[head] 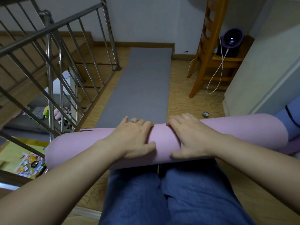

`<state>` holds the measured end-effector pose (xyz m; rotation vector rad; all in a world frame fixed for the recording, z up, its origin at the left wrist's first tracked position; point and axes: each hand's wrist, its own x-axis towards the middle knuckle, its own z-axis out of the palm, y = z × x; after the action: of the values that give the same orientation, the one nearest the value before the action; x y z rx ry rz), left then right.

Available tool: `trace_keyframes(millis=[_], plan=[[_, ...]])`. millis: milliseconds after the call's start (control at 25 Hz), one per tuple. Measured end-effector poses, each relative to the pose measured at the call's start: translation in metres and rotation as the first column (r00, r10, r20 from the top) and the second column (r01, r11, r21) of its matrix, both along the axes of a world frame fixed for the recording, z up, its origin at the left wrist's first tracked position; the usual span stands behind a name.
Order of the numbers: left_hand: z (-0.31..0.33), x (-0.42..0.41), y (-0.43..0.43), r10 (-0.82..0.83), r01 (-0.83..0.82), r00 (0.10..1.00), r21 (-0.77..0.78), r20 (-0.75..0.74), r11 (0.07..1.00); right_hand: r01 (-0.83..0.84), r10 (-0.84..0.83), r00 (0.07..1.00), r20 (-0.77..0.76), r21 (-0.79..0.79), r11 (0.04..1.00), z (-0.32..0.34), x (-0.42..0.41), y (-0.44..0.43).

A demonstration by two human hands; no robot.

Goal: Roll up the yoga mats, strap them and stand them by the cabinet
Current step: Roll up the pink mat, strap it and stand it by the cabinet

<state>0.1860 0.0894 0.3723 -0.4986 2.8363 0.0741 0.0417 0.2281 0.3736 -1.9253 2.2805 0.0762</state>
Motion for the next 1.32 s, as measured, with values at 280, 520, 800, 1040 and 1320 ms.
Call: trace_keyframes(millis=[280,520,800,1040,1320], plan=[[-0.018,-0.019,-0.006,-0.002,0.005,0.999,-0.100,0.034,0.995,0.068,-0.068,0.998,0.004,-0.032,0.997,-0.021,-0.013,-0.019],[-0.015,-0.059,-0.033,0.174,-0.187,0.979,0.145,0.102,0.972,0.355,-0.329,0.927,0.182,-0.137,0.925,-0.038,-0.031,-0.019],[-0.029,-0.065,-0.053,0.258,-0.256,0.966,0.248,0.024,0.934,0.961,-0.151,0.072,0.986,-0.109,-0.255,-0.061,-0.013,-0.010],[-0.021,-0.071,-0.053,0.256,-0.255,0.966,0.185,0.017,0.949,0.840,0.163,-0.314,0.935,0.353,-0.412,-0.057,-0.042,-0.006],[-0.017,-0.062,-0.039,0.224,-0.219,0.973,0.102,-0.048,0.970,0.632,0.424,-0.712,0.560,0.774,0.040,-0.051,-0.014,-0.006]])
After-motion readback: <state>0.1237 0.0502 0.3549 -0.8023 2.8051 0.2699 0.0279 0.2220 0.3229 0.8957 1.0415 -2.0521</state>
